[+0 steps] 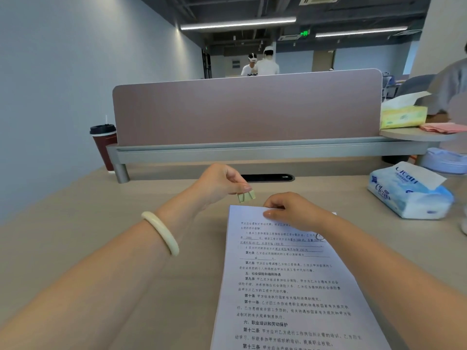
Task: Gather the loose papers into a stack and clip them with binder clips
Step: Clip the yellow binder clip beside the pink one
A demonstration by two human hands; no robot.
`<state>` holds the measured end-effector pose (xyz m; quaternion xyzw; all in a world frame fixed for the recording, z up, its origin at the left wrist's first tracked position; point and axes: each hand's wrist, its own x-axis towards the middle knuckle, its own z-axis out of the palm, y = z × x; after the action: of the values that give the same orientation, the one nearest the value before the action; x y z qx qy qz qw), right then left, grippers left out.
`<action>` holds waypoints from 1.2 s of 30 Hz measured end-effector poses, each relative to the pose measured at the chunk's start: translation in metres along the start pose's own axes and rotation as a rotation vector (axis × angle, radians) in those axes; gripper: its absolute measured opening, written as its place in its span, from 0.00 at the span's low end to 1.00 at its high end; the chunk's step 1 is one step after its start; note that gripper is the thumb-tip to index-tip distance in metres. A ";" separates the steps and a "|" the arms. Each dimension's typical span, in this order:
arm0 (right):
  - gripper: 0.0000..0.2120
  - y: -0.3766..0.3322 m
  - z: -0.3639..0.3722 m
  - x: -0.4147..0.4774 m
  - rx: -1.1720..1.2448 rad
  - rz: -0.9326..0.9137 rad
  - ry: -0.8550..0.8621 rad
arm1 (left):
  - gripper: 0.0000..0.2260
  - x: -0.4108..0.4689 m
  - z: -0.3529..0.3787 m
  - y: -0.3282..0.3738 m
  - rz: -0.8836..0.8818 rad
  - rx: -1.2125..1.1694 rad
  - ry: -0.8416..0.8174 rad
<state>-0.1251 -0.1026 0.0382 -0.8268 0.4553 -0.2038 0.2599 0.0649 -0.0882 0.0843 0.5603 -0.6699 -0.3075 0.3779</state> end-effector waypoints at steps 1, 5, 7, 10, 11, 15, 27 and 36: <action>0.03 0.000 0.000 0.000 0.002 -0.001 -0.002 | 0.06 0.001 0.000 0.000 0.007 0.016 0.004; 0.04 0.002 0.001 0.002 0.007 -0.007 -0.006 | 0.09 0.005 -0.002 -0.003 0.029 0.008 0.037; 0.04 0.002 0.001 0.002 0.001 -0.011 -0.010 | 0.11 0.005 -0.004 -0.005 0.043 -0.006 0.017; 0.05 0.000 0.001 0.004 0.000 -0.012 -0.014 | 0.12 0.005 -0.005 -0.007 0.072 -0.016 -0.032; 0.06 -0.001 0.001 0.004 0.000 -0.012 -0.014 | 0.13 0.005 -0.005 -0.008 0.082 -0.019 -0.042; 0.08 -0.003 0.002 0.006 -0.006 -0.019 -0.017 | 0.13 0.006 -0.008 -0.010 0.096 -0.029 -0.080; 0.05 -0.005 0.004 0.007 0.029 -0.052 -0.029 | 0.15 0.015 -0.015 -0.006 0.085 0.035 -0.218; 0.06 -0.004 0.005 0.011 0.145 -0.064 -0.005 | 0.15 0.018 -0.022 -0.006 0.081 0.025 -0.210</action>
<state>-0.1146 -0.1092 0.0378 -0.8203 0.4120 -0.2425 0.3138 0.0853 -0.1066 0.0942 0.5020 -0.7317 -0.3406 0.3110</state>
